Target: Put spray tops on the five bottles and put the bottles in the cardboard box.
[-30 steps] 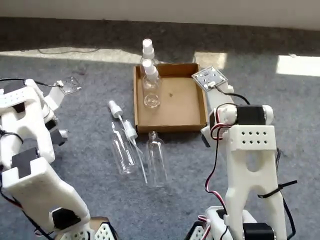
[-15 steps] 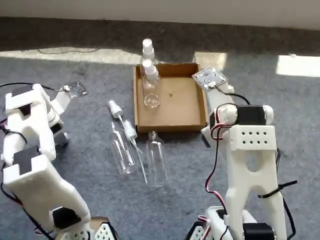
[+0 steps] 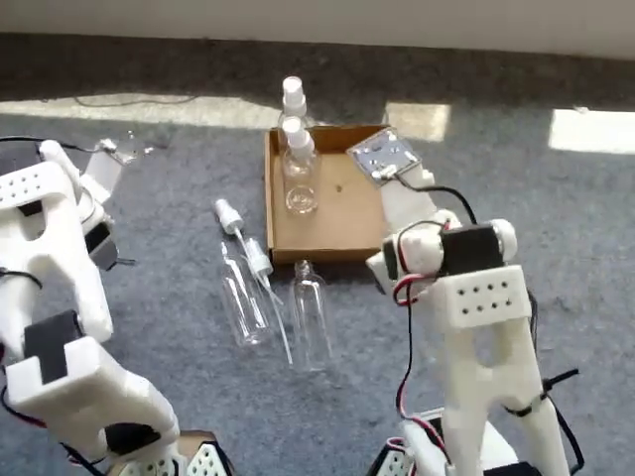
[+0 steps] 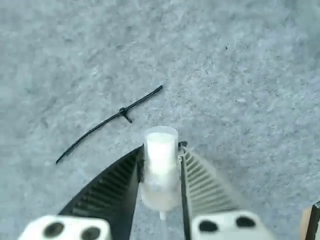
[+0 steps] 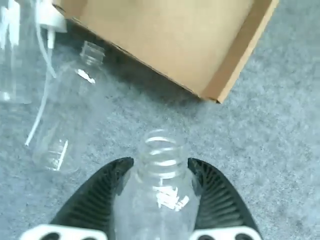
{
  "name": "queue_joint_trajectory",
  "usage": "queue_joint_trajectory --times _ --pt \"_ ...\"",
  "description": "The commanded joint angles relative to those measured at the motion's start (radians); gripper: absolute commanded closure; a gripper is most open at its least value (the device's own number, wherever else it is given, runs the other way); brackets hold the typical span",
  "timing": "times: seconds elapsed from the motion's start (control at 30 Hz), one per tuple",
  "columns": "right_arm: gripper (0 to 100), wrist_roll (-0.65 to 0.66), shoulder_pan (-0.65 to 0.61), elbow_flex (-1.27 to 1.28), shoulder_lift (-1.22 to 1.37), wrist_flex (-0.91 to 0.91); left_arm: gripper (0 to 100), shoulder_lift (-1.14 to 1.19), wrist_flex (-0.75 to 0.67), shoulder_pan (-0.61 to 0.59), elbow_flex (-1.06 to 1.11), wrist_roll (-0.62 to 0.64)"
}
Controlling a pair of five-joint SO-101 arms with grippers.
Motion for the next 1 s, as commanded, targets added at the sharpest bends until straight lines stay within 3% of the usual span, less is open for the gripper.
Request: queue_joint_trajectory --times 0.0,0.17,0.37,0.6,0.97 --pt "95.7 -0.057 -0.079 0.022 -0.154 -0.068 99 -0.271 0.078 0.021 -0.062 0.112" --pt "95.7 -0.114 -0.179 0.194 -0.292 -0.219 99 -0.578 0.118 0.102 -0.059 0.285" --pt "98.7 -0.157 -0.266 0.423 -0.424 -0.495 99 -0.911 0.092 0.378 -0.068 0.632" --pt "99.4 -0.158 -0.277 0.688 -0.677 -0.699 99 -1.055 -0.146 0.636 -0.067 0.973" --pt "99.4 -0.241 -0.325 0.908 -1.003 -0.74 99 -1.056 -0.497 0.906 0.09 1.238"
